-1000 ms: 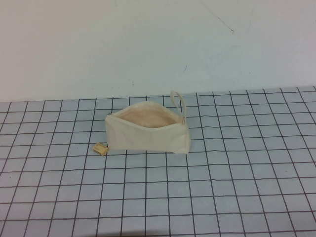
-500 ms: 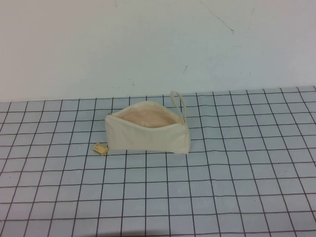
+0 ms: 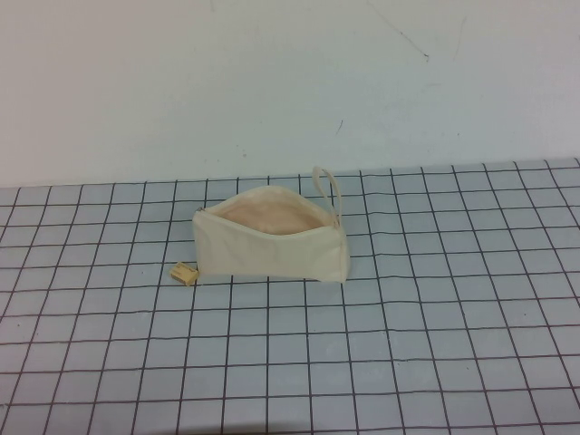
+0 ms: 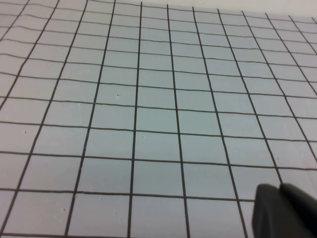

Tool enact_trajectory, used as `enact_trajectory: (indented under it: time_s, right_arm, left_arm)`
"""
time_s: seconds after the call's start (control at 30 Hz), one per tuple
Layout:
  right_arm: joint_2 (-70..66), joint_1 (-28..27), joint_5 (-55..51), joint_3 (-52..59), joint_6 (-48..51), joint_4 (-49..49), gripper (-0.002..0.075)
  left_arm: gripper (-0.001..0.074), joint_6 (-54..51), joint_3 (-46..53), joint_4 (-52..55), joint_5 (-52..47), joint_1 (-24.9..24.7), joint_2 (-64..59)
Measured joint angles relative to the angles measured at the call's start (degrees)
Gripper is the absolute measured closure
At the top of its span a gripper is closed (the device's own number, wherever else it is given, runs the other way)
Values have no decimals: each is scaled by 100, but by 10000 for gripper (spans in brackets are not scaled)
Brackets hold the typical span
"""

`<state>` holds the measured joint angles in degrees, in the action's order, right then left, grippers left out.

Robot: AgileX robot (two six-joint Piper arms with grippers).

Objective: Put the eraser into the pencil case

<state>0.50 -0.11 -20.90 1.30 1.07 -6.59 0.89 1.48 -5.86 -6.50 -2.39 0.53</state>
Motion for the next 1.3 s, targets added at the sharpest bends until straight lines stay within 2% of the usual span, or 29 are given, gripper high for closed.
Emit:
enact_trajectory:
  time_s: [0.23, 0.47, 0.53, 0.6, 0.77, 0.93, 1.0, 1.1, 1.3]
  right_arm:
    - [0, 0, 0, 0, 0, 0, 726]
    - [0, 0, 0, 0, 0, 0, 726]
    - [0, 0, 0, 0, 0, 0, 726]
    - [0, 0, 0, 0, 0, 0, 726]
    - [0, 0, 0, 0, 0, 0, 726]
    - [0, 0, 0, 0, 0, 0, 726]
    - [0, 0, 0, 0, 0, 0, 726]
    - [0, 0, 0, 0, 0, 0, 726]
    - [0, 0, 0, 0, 90, 0, 726]
  left_arm:
    - [737, 14, 0, 8, 2229, 0, 0]
    - [737, 14, 0, -85, 3705, 0, 0]
    - [737, 14, -13, -268, 3794, 0, 0]
    - [737, -45, -237, -421, 3198, 0, 0]
    - [737, -701, -1566, -462, 814, 0, -218]
    - [737, -925, -3293, -205, -1438, 0, -1787]
    - [737, -970, -3790, -133, -2027, 0, -2451]
    - [737, -970, -4287, -79, -2228, 0, -3369]
    - [737, -974, -4537, -680, -1474, 0, -5141]
